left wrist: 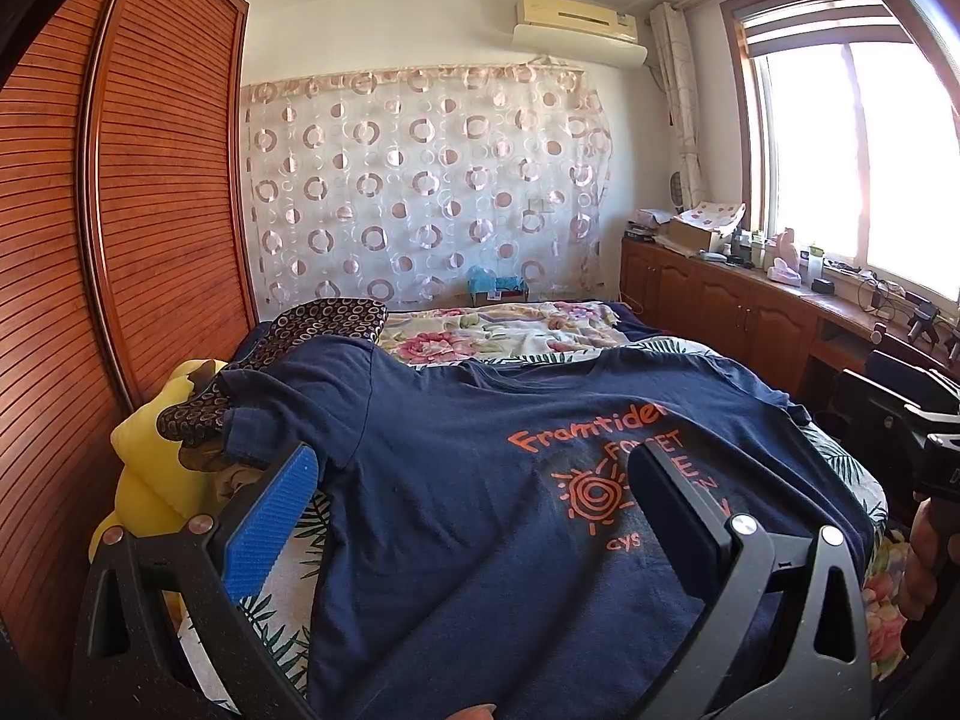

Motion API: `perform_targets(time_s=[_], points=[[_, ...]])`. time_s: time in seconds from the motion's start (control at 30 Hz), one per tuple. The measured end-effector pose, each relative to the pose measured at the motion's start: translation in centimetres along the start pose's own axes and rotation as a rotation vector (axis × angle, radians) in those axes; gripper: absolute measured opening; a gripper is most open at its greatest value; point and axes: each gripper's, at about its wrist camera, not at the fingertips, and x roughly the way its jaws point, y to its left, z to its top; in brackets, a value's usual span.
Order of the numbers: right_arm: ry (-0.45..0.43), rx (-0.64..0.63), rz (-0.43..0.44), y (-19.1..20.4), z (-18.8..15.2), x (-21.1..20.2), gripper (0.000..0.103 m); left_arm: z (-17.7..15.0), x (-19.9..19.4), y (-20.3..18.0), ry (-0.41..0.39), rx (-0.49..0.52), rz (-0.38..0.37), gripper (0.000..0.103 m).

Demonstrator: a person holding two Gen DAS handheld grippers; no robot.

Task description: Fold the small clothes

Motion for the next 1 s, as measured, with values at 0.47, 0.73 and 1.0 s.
perform_targets(time_s=[0.47, 0.73, 1.0], points=[[0.003, 0.0, -0.001, -0.02, -0.1, 0.01, 0.103, 0.19, -0.23, -0.22, -0.003, 0.005, 0.004, 0.103], [0.004, 0.0, -0.001, -0.04, -0.08, 0.02, 0.103, 0.23, -0.41, -0.34, -0.004, 0.007, 0.005, 0.103], [0.005, 0.001, 0.001, -0.04, -0.11, 0.02, 0.103, 0.21, -0.44, -0.41, -0.006, 0.01, 0.005, 0.103]])
